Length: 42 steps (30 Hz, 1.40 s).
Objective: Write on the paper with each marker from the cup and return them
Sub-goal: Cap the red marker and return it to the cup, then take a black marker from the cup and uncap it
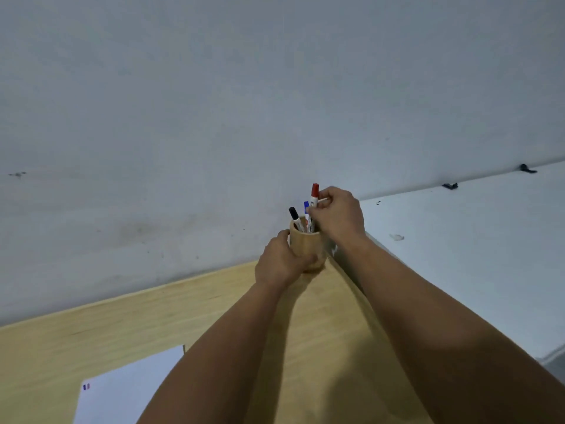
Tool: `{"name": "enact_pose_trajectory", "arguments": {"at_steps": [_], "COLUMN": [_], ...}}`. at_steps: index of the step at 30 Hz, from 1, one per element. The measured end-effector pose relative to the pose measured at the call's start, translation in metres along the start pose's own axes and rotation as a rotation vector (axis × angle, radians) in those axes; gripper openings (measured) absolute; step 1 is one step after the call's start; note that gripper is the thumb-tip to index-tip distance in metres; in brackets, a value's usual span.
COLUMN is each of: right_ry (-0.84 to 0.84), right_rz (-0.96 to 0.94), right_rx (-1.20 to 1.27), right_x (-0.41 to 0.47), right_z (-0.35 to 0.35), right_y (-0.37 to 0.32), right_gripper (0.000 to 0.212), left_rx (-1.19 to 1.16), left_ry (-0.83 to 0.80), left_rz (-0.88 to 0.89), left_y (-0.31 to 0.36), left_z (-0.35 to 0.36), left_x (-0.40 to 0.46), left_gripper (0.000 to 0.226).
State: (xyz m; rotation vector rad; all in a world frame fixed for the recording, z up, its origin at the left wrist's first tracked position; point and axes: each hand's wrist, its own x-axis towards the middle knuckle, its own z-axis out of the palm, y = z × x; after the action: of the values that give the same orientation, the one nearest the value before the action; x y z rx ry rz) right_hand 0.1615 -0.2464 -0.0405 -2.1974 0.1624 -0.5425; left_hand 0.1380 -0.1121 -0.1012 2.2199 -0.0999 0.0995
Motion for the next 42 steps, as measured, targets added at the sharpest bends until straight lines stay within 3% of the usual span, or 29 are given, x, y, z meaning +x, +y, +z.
{"name": "enact_pose_trajectory", "arguments": {"at_steps": [3,6,11,14,19,23,27,30,33,37,42], "right_ry": [0.013,0.044,-0.056,0.011,0.186,0.187,0.019,-0.166,-0.422,-0.673,-0.834], "right_rz": [-0.080,-0.213,-0.137,-0.133,-0.120,-0.149,-0.137,-0.021,0.084,0.024,-0.010], "right_rx": [-0.119,-0.235,-0.366,-0.260,0.124,0.331,0.461,0.484,0.498,0.543,0.574], "right_x": [-0.007,-0.012,-0.009,-0.009,-0.008,-0.019,-0.059,-0.101,-0.150,-0.204,-0.243], "right_z": [0.013,0.026,0.037,0.032,-0.004,-0.033,-0.042,-0.032,-0.022,-0.010,0.012], "right_y": [0.010,0.007,-0.002,-0.007,-0.042,-0.082,-0.112,-0.123,-0.131,-0.144,-0.174], "right_gripper": [0.044,0.034,0.027,0.028,0.024,0.014,0.010,0.015,0.023,0.014,0.024], "left_rx": [-0.004,0.011,0.025,0.026,0.048,0.073,0.082,0.068,0.052,0.012,-0.021], "left_ry": [0.024,0.036,0.032,0.025,0.018,0.094,0.173,0.245,0.290,0.254,0.185], "left_rz": [-0.002,-0.010,-0.028,-0.018,-0.038,-0.034,-0.013,-0.005,-0.009,0.006,-0.008], "left_y": [-0.004,-0.008,-0.009,-0.007,-0.003,0.009,0.018,0.018,0.012,-0.002,-0.025], "left_z": [0.006,0.008,0.007,0.005,-0.019,-0.063,-0.121,-0.165,-0.204,-0.245,-0.282], "left_x": [0.003,0.005,0.007,0.006,-0.007,-0.030,-0.066,-0.098,-0.133,-0.181,-0.219], "left_gripper": [0.066,0.063,0.065,0.071,0.090,0.072,0.053,0.046,0.053,0.077,0.062]}}
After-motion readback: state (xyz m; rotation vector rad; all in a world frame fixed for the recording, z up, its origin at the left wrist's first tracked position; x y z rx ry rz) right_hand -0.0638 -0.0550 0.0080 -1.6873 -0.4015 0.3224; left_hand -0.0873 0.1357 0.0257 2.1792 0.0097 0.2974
